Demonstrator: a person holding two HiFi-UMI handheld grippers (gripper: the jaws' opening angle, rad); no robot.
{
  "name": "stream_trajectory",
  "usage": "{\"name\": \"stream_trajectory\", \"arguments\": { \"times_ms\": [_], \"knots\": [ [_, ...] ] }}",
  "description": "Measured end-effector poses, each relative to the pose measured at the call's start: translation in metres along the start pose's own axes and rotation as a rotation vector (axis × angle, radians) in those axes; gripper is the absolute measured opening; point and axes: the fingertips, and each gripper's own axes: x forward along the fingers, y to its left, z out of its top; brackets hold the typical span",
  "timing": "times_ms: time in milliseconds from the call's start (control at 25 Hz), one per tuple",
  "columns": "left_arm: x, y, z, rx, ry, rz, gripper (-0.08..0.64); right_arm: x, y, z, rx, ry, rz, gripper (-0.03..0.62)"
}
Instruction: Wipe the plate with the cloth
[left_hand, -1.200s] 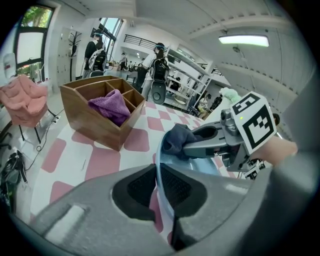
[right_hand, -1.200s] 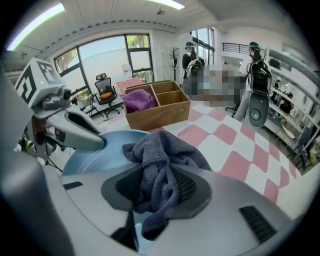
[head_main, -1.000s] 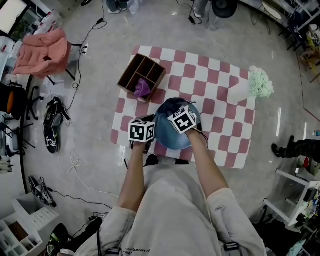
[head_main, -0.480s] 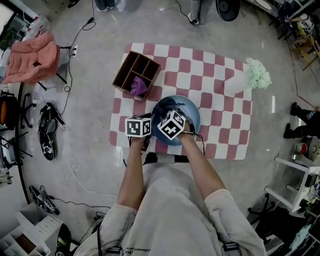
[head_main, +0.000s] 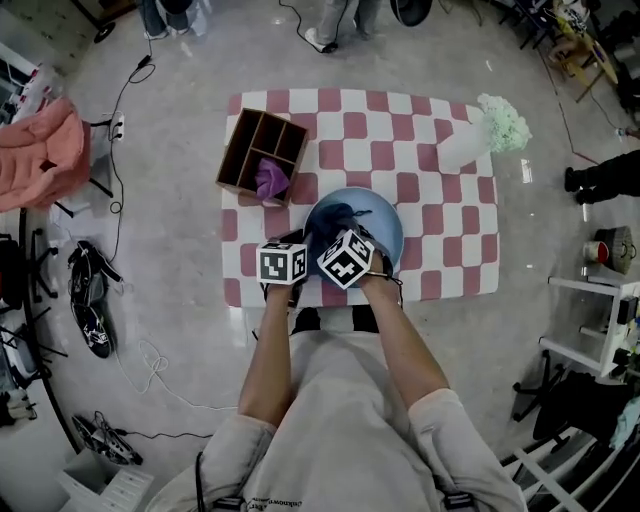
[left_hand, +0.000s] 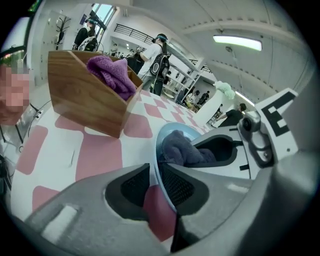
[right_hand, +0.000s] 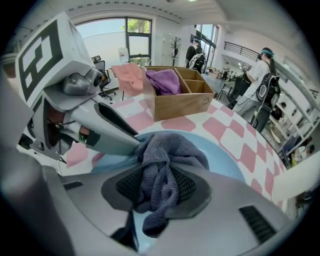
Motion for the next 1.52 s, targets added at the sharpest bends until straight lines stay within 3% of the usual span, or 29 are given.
{"name": "stream_trajectory", "arguments": {
  "times_ms": [240, 440, 680, 760, 880, 1040, 1320, 1520],
  "knots": [
    [-0.005, -0.002, 0.011, 0.060, -0.088, -0.028, 0.089, -0.017, 0.007, -0.034, 0.122, 0.034, -0.040, 0.133],
    [-0.028, 0.004, 0.026, 0.096, -0.187, 0.041, 0.087, -0.026, 0.010, -0.045, 0.164, 0.022, -0.061, 0.133],
    [-0.056, -0.016, 0.013, 0.091, -0.256, 0.134, 0.087, -0.040, 0.018, -0.076, 0.135, 0.063, -0.013, 0.133],
    [-0.062, -0.030, 0.002, 0.072, -0.265, 0.153, 0.086, -0.054, 0.012, -0.082, 0.141, 0.011, -0.051, 0.133],
    [-0.067, -0.056, -0.015, 0.041, -0.271, 0.163, 0.035, -0.089, -0.003, -0.091, 0.204, -0.165, -0.139, 0.133],
    [-0.074, -0.097, -0.036, 0.030, -0.283, 0.183, 0.011, -0.132, -0.006, -0.120, 0.304, -0.337, -0.156, 0.133],
    [-0.070, -0.175, -0.097, 0.056, -0.282, 0.212, 0.009, -0.169, 0.011, -0.185, 0.306, -0.372, -0.112, 0.133],
    [-0.085, -0.193, -0.112, 0.042, -0.343, 0.264, 0.010, -0.184, 0.025, -0.205, 0.294, -0.393, -0.077, 0.133]
  ]
}}
